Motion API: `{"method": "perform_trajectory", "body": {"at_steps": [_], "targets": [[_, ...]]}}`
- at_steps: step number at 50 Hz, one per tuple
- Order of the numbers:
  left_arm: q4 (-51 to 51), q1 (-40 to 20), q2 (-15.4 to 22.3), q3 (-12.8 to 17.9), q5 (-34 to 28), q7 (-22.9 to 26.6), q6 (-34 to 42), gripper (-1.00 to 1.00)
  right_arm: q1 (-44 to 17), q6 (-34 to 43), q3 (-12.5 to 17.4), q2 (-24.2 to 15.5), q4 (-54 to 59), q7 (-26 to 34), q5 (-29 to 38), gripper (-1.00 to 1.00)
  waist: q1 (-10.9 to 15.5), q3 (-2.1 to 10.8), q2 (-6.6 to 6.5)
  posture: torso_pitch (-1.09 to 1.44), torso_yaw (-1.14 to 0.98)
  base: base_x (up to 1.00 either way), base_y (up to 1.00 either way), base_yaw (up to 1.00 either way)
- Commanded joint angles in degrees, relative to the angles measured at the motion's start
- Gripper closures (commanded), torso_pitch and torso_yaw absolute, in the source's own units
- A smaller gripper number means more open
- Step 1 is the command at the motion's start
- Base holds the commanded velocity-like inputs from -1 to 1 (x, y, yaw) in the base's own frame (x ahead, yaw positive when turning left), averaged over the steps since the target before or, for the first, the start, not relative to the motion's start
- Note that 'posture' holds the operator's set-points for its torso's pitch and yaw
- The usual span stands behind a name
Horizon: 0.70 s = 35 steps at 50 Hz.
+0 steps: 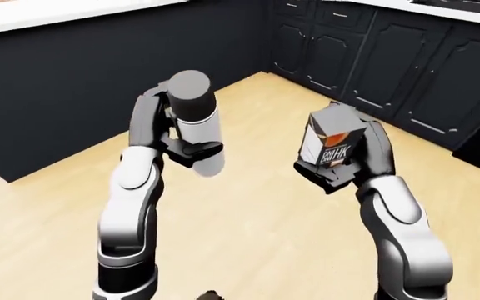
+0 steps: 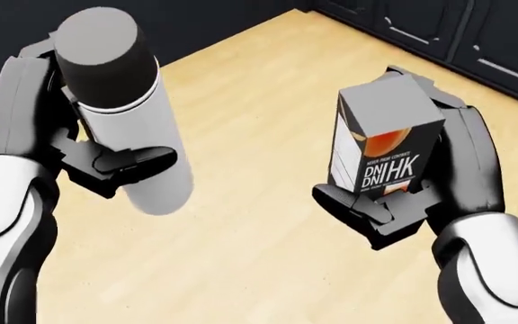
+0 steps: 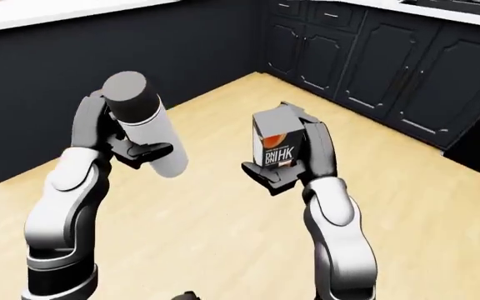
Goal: Move the drinks to the dining counter.
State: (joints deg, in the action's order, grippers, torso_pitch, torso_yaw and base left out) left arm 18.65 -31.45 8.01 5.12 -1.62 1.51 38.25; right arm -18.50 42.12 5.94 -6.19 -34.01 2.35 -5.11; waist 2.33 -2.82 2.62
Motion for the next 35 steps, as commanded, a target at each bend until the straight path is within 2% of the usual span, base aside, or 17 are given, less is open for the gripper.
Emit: {"method": "perform_trajectory", "body": {"at_steps": [1, 2, 3, 4, 5, 6, 7, 10, 12, 13, 14, 15, 16, 20, 31, 34, 35], "targets": [[1.85, -1.49, 0.40, 0.38, 0.10, -0.28, -2.00, 1.00, -1.58, -2.47, -0.35, 0.02, -2.28, 0.29, -0.50, 1.00, 0.43, 0.91, -0.04, 0.00, 0.00, 0.17, 0.00, 1.00], [1.87, -1.52, 0.43, 0.41, 0.11, -0.29, -1.96, 1.00, -1.49, -2.50, -0.40, 0.03, -2.35, 0.31, -0.46, 1.00, 0.45, 0.78, -2.07, 0.00, 0.00, 0.15, 0.00, 1.00], [2.05, -1.52, 0.44, 0.39, 0.12, -0.29, -1.79, 1.00, -1.47, -2.46, -0.40, 0.03, -2.44, 0.31, -0.43, 1.00, 0.81, 1.46, -6.60, 0.00, 0.00, 0.11, 0.00, 1.00], [2.14, -1.48, 0.47, 0.39, 0.13, -0.27, -1.75, 1.00, -1.46, -2.50, -0.44, 0.03, -2.39, 0.32, -0.37, 1.00, 0.44, 0.43, -6.03, 0.00, 0.00, 0.08, 0.00, 1.00], [2.12, -1.48, 0.51, 0.44, 0.14, -0.24, -1.78, 1.00, -1.47, -2.49, -0.44, 0.03, -2.46, 0.33, -0.32, 1.00, 0.71, 0.72, -5.13, 0.00, 0.00, 0.07, 0.00, 1.00], [2.13, -1.45, 0.53, 0.43, 0.14, -0.23, -1.78, 1.00, -1.48, -2.34, -0.52, 0.04, -2.66, 0.32, -0.26, 1.00, 1.71, 1.89, -4.82, 0.00, 0.00, 0.05, 0.00, 1.00], [2.15, -1.41, 0.53, 0.41, 0.14, -0.20, -1.81, 1.00, -1.47, -2.41, -0.57, 0.06, -2.58, 0.36, -0.21, 1.00, 1.72, 2.31, -4.61, 0.00, 0.00, 0.05, 0.00, 1.00], [2.20, -1.51, 0.57, 0.43, 0.14, -0.19, -1.65, 1.00, -1.55, -2.35, -0.61, 0.09, -2.59, 0.42, -0.10, 1.00, 1.33, 1.85, -3.51, 0.00, 0.00, 0.05, 0.00, 1.00], [2.00, -1.59, 0.57, 0.36, 0.09, -0.16, -1.77, 1.00, -1.60, -2.42, -0.63, 0.12, -2.42, 0.44, -0.02, 1.00, 0.44, 1.20, -1.11, 0.00, 0.00, 0.05, 0.00, 1.00], [1.94, -1.61, 0.57, 0.35, 0.08, -0.15, -1.78, 1.00, -1.61, -2.45, -0.57, 0.14, -2.36, 0.47, -0.04, 1.00, -0.12, 1.44, 0.82, 0.00, 0.00, 0.05, 0.00, 1.00], [1.96, -1.58, 0.56, 0.35, 0.07, -0.14, -1.79, 1.00, -1.65, -2.55, -0.51, 0.12, -2.18, 0.52, -0.02, 1.00, -2.07, 1.87, 3.72, 0.00, 0.00, 0.04, 0.00, 1.00], [2.02, -1.61, 0.56, 0.38, 0.06, -0.16, -1.70, 1.00, -1.66, -2.49, -0.47, 0.09, -2.26, 0.55, -0.04, 1.00, -1.17, 3.47, 2.31, 0.00, 0.00, 0.05, 0.00, 1.00], [2.21, -1.59, 0.51, 0.31, 0.03, -0.18, -1.53, 1.00, -1.68, -2.33, -0.49, 0.07, -2.43, 0.56, -0.04, 1.00, -2.13, 2.05, 1.97, 0.00, 0.00, 0.05, 0.00, 1.00], [2.04, -1.59, 0.45, 0.22, -0.06, -0.14, -1.74, 1.00, -1.56, -2.69, -0.43, 0.05, -2.13, 0.70, -0.01, 1.00, -1.62, 2.99, 1.42, 0.00, 0.00, 0.04, 0.00, 1.00], [1.84, -1.36, 0.35, 0.29, -0.05, -0.09, -2.18, 1.00, -1.24, -3.01, -0.50, 0.23, -2.08, 0.69, 0.13, 1.00, -0.60, 1.79, -3.07, 0.00, 0.00, 0.05, 0.00, 1.00], [2.12, -1.37, 0.36, 0.33, 0.00, -0.12, -1.91, 1.00, -1.29, -2.76, -0.41, 0.28, -2.31, 0.61, 0.04, 1.00, -0.28, 1.67, -4.69, 0.00, 0.00, 0.05, 0.00, 1.00], [2.36, -1.35, 0.35, 0.31, 0.02, -0.13, -1.74, 1.00, -1.37, -2.63, -0.38, 0.24, -2.38, 0.56, 0.03, 1.00, -0.16, 2.17, -5.88, 0.00, 0.00, 0.05, 0.00, 1.00]]}}
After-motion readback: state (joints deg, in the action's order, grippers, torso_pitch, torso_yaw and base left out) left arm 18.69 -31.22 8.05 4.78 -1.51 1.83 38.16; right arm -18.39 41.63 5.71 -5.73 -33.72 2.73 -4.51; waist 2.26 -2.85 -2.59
